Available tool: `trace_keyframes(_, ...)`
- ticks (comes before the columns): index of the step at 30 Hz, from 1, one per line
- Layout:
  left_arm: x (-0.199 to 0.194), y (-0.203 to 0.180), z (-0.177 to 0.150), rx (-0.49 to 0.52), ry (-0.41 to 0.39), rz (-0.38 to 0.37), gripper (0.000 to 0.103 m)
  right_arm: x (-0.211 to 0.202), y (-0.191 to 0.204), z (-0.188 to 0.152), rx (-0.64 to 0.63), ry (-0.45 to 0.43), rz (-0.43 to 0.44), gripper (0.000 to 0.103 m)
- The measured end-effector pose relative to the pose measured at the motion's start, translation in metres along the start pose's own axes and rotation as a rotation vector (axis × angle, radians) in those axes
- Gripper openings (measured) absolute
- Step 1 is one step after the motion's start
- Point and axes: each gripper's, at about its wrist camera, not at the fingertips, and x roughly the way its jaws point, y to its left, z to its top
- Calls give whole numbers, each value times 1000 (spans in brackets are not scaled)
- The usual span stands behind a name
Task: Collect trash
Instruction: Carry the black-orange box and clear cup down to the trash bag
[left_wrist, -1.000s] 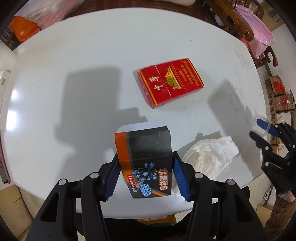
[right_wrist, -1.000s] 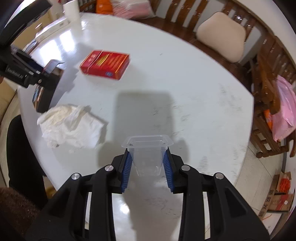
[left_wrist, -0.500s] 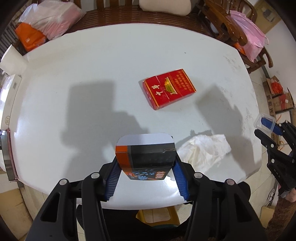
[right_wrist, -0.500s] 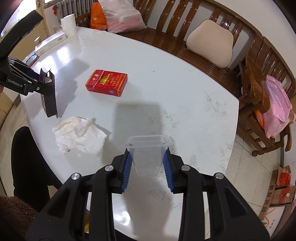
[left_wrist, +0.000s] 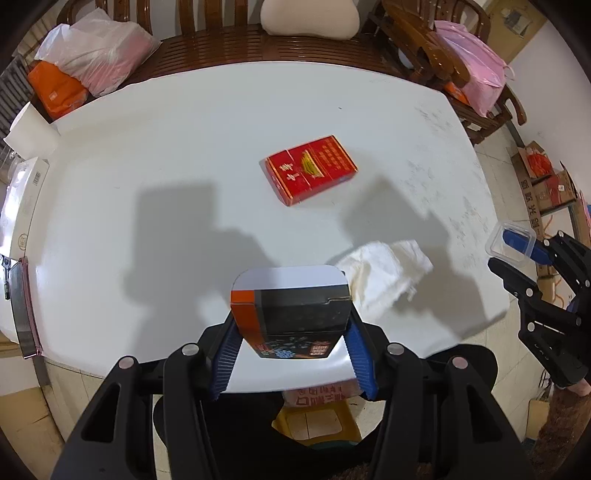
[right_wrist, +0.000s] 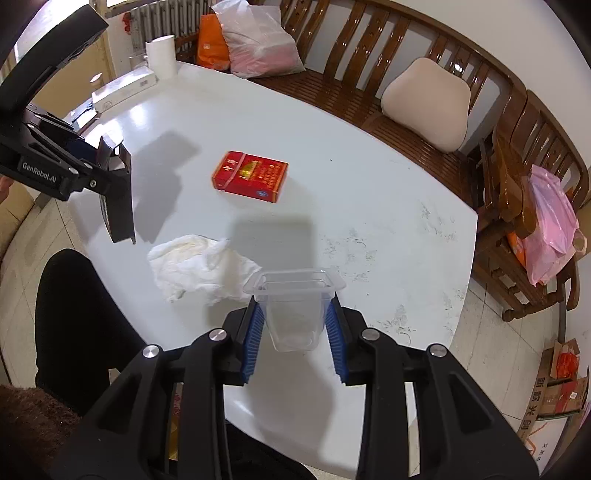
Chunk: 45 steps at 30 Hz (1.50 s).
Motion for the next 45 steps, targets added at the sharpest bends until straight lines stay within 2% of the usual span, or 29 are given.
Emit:
trace_keyframes(11,-8,-17,-52,70,-3,-6,52,-29,55,-29,-52,-14,34,32)
trace_keyframes(24,4,-31,-118,132,-8,-38,52,-28,118,-82,-85,24,97,32)
trace_keyframes(35,61,-37,-170,148,-1,-57,52,6,140,-132,-39,98,149,32)
trace_keyframes(38,79,-37,-179,144,9,-81,52,16,149,-144,-33,115,155,32)
trace_keyframes(45,128,-43,-199,157,28,-71,52,56,165,-172,6,162,176,32)
